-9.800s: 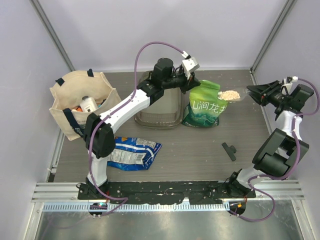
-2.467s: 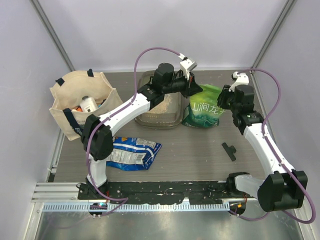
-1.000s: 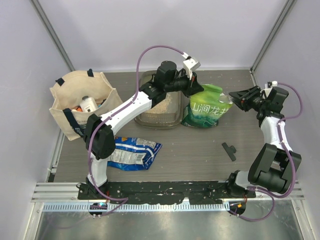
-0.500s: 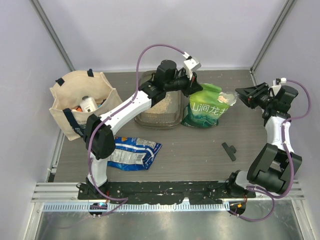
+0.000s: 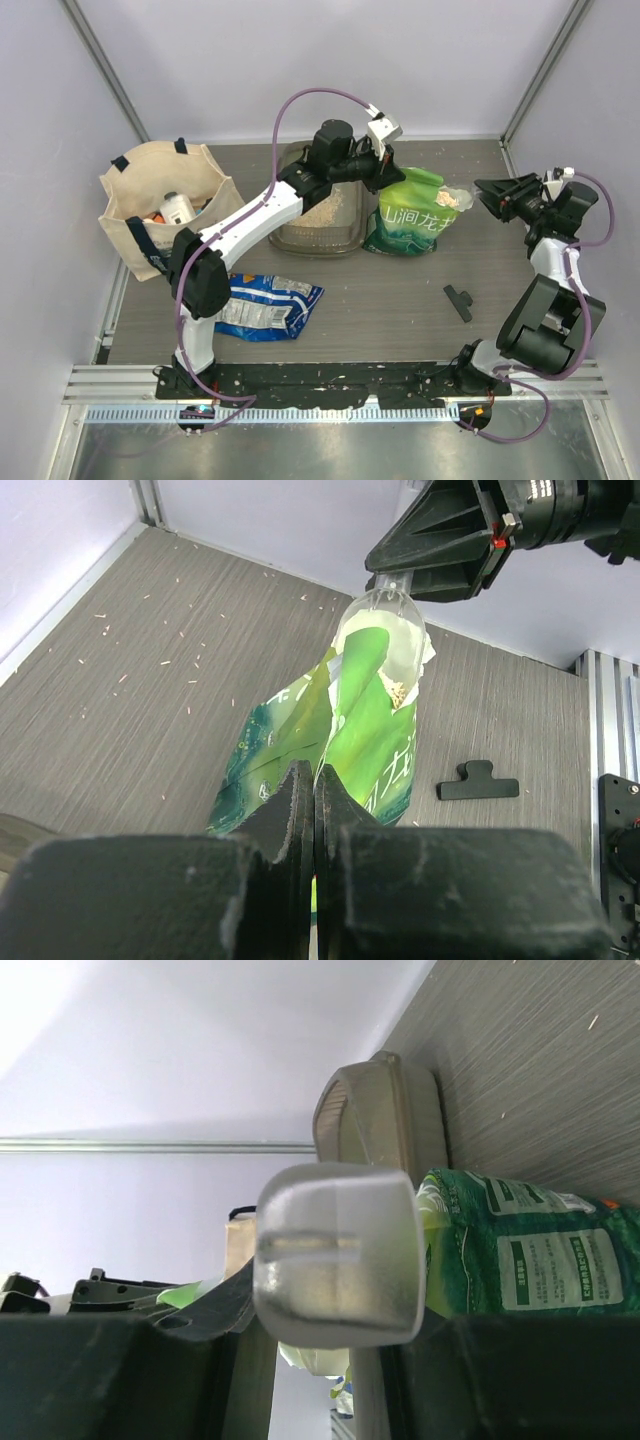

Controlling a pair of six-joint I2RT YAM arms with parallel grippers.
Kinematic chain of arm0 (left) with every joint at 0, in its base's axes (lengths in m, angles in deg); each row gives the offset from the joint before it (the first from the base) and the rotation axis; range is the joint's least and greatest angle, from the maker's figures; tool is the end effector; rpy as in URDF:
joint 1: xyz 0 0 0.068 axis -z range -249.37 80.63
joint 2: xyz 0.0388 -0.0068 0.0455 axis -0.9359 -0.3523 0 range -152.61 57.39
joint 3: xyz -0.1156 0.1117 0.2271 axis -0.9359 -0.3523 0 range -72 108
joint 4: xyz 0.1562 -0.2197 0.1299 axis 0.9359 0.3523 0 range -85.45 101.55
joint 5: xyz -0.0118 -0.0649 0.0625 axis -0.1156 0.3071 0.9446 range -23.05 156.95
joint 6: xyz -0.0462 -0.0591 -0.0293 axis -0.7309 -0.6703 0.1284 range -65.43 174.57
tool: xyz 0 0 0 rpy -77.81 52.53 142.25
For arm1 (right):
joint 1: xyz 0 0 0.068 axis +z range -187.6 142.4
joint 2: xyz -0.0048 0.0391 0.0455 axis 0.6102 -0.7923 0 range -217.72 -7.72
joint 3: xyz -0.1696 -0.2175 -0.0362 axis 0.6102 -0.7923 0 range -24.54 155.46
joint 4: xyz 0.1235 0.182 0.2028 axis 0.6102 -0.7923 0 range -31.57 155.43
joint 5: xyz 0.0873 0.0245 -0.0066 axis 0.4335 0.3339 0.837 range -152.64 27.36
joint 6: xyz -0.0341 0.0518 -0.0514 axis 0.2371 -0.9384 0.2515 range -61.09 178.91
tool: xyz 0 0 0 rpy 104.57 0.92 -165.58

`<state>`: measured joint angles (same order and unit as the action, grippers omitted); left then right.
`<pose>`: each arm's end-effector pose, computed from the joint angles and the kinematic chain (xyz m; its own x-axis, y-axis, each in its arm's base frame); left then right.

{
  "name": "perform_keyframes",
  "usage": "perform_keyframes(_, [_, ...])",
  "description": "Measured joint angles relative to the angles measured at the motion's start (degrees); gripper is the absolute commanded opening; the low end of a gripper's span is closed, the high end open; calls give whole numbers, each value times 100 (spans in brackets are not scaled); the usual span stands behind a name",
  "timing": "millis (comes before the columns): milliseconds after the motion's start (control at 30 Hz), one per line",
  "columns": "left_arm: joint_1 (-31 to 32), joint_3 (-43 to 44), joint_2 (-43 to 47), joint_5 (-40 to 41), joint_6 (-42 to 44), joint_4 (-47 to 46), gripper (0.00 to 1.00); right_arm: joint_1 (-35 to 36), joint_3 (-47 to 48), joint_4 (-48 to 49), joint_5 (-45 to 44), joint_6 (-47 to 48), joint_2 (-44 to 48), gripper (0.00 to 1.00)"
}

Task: Fill the litter box with clean litter

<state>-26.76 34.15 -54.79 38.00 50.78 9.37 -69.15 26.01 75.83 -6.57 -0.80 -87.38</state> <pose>0.3775 -0.3931 0.3674 -0.2005 0.1060 -0.9739 0.9311 0.3297 -0.1558 0.3342 -0.1373 0.2562 -0.4640 0.8505 -0.2478 0.0457 0.3024 0.9521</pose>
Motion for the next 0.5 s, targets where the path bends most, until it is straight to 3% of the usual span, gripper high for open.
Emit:
perform_keyframes(333, [2,59,0,-26,125,133,0,-144,-767,1832,350,-1252,-205,1])
perform_keyframes(500, [11,153,-4,-35,181,302,0,-199,-796,2293,590,-1445,-407,1])
